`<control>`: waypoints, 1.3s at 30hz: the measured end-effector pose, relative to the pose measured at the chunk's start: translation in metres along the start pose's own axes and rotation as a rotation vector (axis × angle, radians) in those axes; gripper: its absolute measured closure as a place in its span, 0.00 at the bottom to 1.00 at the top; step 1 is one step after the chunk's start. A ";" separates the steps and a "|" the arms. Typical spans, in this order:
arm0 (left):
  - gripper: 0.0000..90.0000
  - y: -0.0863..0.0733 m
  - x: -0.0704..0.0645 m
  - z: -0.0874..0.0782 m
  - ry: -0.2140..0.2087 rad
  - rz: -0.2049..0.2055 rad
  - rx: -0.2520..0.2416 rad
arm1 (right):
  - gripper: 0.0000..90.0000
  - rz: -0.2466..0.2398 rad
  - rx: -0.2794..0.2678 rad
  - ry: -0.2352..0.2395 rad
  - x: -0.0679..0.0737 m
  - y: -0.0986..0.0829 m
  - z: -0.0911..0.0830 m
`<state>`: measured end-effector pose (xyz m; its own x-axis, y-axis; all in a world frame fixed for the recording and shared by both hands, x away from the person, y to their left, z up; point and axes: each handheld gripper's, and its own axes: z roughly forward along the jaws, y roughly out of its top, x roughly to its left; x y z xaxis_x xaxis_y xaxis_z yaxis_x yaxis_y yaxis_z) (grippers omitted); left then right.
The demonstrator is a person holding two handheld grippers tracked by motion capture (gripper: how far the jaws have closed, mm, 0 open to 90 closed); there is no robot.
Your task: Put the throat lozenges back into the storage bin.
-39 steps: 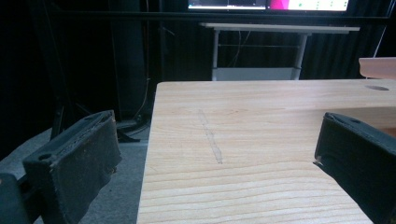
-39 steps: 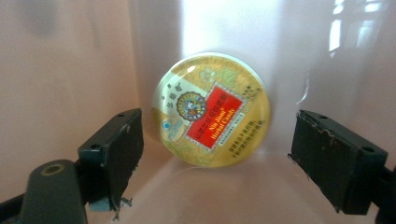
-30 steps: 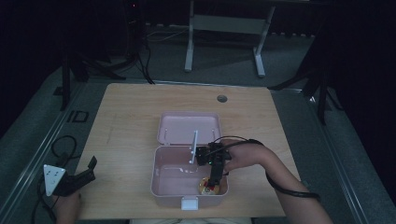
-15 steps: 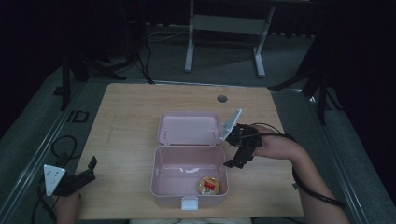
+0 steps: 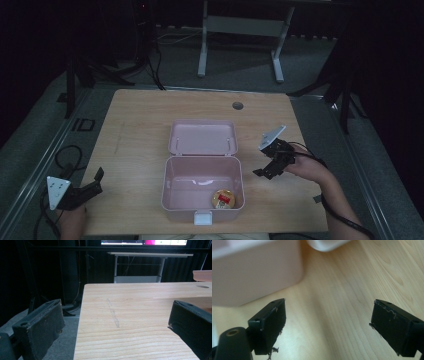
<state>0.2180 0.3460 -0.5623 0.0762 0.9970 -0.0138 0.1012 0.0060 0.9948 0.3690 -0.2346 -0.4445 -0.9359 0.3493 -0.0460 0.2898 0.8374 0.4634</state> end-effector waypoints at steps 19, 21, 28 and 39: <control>0.00 0.000 0.000 0.000 0.001 0.000 -0.001 | 0.12 0.376 -0.208 -0.325 -0.037 -0.096 0.047; 0.00 0.000 0.000 0.000 0.000 0.000 -0.001 | 0.12 0.412 -0.229 -0.337 -0.036 -0.105 0.047; 0.00 0.000 0.000 0.000 0.001 0.001 0.000 | 0.12 0.514 -0.250 -0.429 -0.033 -0.126 0.046; 0.00 0.000 0.000 0.000 0.001 0.003 0.001 | 0.12 0.692 -0.304 -0.617 -0.028 -0.151 0.035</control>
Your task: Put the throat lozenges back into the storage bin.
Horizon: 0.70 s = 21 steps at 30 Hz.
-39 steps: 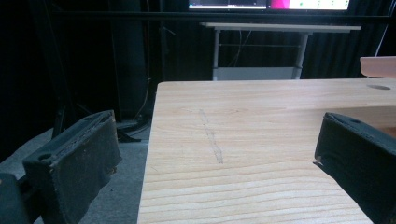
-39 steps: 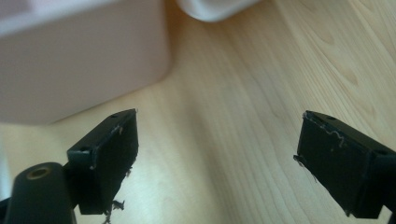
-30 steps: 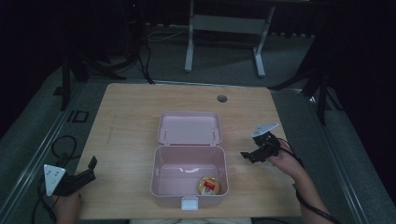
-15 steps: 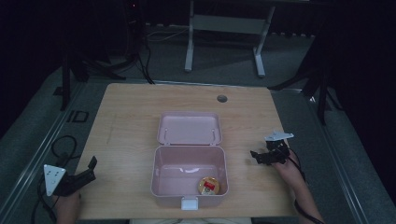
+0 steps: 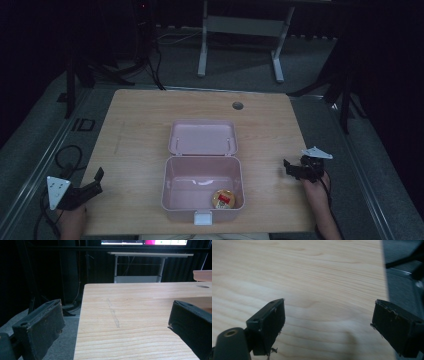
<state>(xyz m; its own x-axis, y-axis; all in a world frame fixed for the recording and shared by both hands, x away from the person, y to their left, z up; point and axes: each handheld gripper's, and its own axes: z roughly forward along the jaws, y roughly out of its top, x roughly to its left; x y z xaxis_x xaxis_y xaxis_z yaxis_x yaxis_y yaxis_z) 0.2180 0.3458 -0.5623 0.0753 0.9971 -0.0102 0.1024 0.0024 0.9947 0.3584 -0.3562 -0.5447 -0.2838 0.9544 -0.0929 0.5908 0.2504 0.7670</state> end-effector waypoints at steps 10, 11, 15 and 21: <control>0.00 0.000 0.000 0.000 -0.004 0.004 0.000 | 0.12 0.073 -0.027 -0.115 -0.006 -0.008 -0.004; 0.00 0.000 0.000 0.000 -0.004 0.004 0.000 | 0.12 0.073 -0.027 -0.115 -0.006 -0.008 -0.004; 0.00 0.000 0.000 0.000 -0.004 0.004 0.001 | 0.12 0.065 -0.040 -0.088 -0.006 -0.008 -0.005; 0.00 0.000 0.000 0.000 -0.006 0.004 0.004 | 0.12 0.073 -0.036 -0.088 -0.007 -0.008 -0.004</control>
